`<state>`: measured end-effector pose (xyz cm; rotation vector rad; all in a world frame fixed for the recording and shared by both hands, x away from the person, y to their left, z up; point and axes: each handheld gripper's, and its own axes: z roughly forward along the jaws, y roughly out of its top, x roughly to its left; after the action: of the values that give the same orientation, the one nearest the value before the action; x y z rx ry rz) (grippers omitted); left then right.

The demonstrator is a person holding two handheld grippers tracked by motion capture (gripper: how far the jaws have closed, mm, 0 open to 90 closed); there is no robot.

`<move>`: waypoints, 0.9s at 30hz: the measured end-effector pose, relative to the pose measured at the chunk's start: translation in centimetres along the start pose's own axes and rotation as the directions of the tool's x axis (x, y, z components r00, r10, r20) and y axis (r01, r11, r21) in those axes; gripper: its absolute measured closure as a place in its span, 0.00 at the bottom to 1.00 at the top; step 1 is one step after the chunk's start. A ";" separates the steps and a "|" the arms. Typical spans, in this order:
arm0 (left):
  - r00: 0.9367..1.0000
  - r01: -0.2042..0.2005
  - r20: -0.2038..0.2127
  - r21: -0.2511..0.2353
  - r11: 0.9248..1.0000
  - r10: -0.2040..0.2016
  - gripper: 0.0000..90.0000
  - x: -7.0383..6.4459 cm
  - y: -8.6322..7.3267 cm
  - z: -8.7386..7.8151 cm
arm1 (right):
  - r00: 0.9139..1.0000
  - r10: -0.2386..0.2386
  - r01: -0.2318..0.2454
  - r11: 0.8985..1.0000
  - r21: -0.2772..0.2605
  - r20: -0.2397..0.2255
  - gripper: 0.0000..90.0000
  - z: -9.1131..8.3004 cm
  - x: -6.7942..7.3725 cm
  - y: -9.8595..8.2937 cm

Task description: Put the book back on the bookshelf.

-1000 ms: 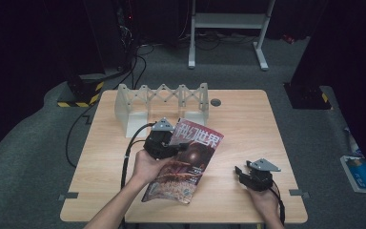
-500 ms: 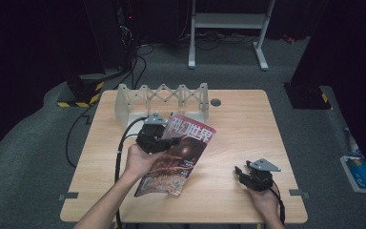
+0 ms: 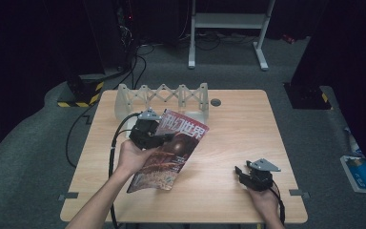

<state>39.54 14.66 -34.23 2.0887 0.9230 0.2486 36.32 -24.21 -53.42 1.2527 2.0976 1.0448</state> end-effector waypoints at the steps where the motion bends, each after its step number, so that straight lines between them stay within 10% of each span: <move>1: 1.000 0.002 -0.002 0.002 1.000 -0.002 0.93 0.1 0.0 -0.1 | 1.000 0.000 0.000 1.000 0.000 0.000 0.49 0.0 0.0 0.0; 27: 0.997 0.043 -0.069 0.052 0.998 -0.039 0.93 3.5 0.3 -2.6 | 1.000 0.000 0.000 1.000 0.001 0.000 0.49 0.0 0.0 0.0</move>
<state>40.98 18.56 -32.85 2.1187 1.0223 0.2778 36.32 -24.22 -53.41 1.2530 2.0987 1.0443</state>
